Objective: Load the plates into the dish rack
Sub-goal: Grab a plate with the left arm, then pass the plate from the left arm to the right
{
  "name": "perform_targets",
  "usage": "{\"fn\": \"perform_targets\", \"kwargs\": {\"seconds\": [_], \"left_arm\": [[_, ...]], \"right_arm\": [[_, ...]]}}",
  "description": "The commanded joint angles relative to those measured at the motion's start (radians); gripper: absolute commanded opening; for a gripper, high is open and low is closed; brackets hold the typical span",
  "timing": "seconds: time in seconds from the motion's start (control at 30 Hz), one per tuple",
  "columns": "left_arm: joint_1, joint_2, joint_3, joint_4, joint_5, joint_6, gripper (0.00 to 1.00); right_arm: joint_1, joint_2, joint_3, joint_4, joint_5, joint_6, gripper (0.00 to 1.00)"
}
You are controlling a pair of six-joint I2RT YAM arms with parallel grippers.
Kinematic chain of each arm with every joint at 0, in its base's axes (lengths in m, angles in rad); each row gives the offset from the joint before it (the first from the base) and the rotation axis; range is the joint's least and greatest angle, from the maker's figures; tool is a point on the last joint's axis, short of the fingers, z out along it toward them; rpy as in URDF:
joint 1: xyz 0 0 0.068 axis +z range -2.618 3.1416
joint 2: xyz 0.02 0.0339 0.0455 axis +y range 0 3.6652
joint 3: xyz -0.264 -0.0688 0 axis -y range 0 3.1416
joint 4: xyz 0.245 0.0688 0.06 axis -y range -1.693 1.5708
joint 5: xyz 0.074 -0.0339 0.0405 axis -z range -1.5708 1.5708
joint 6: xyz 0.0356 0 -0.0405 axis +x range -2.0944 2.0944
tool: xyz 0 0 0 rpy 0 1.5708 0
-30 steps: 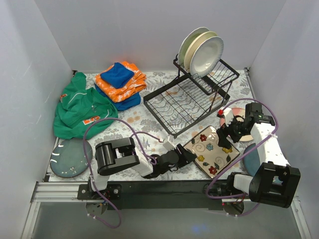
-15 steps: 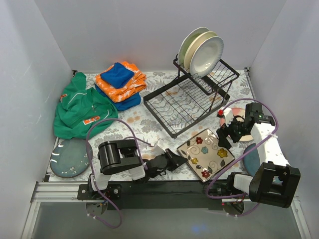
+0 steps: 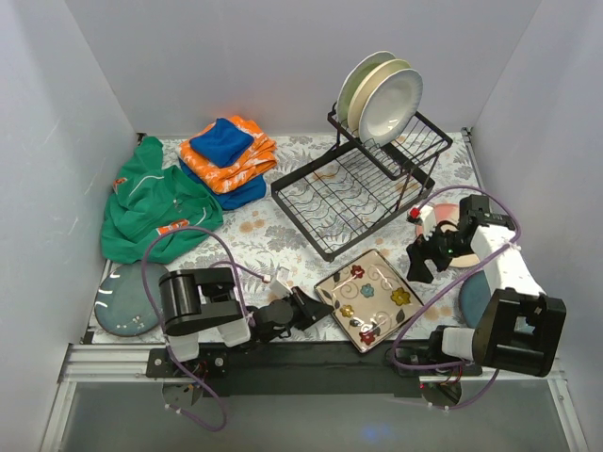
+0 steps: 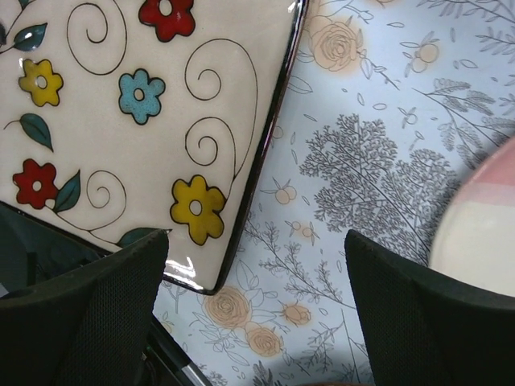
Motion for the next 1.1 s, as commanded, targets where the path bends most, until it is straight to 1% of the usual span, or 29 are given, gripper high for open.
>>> {"fn": "perform_targets", "kwargs": {"seconds": [0.0,0.1,0.2,0.37,0.57,0.67,0.73,0.87,1.07], "left_arm": [[-0.001,-0.083,-0.005,-0.220,-0.041,-0.267,0.00],[0.000,-0.129,0.007,-0.275,-0.050,-0.214,0.00],[0.000,-0.157,0.004,-0.298,-0.060,-0.184,0.00],[-0.001,-0.175,0.015,-0.295,-0.063,-0.093,0.00],[-0.001,-0.203,0.038,-0.287,-0.064,0.085,0.00],[-0.004,-0.223,0.043,-0.289,-0.064,0.154,0.00],[-0.006,-0.235,0.036,-0.277,-0.072,0.192,0.00],[-0.012,-0.267,0.036,-0.278,-0.087,0.292,0.00],[-0.014,-0.295,0.036,-0.243,-0.093,0.401,0.00]], "right_arm": [[0.025,0.075,0.014,-0.030,-0.074,-0.009,0.94],[0.053,0.133,0.017,-0.024,-0.094,-0.009,0.93],[0.087,0.177,0.019,0.005,-0.093,-0.002,0.87],[0.108,0.205,0.033,0.046,-0.094,0.004,0.87],[0.110,0.245,0.041,0.091,-0.096,0.004,0.87],[0.110,0.265,0.036,0.127,-0.094,0.018,0.84],[0.111,0.266,0.025,0.157,-0.100,0.024,0.84],[0.113,0.282,0.027,0.169,-0.120,0.029,0.84],[0.114,0.293,0.024,0.167,-0.168,0.017,0.84]]}}
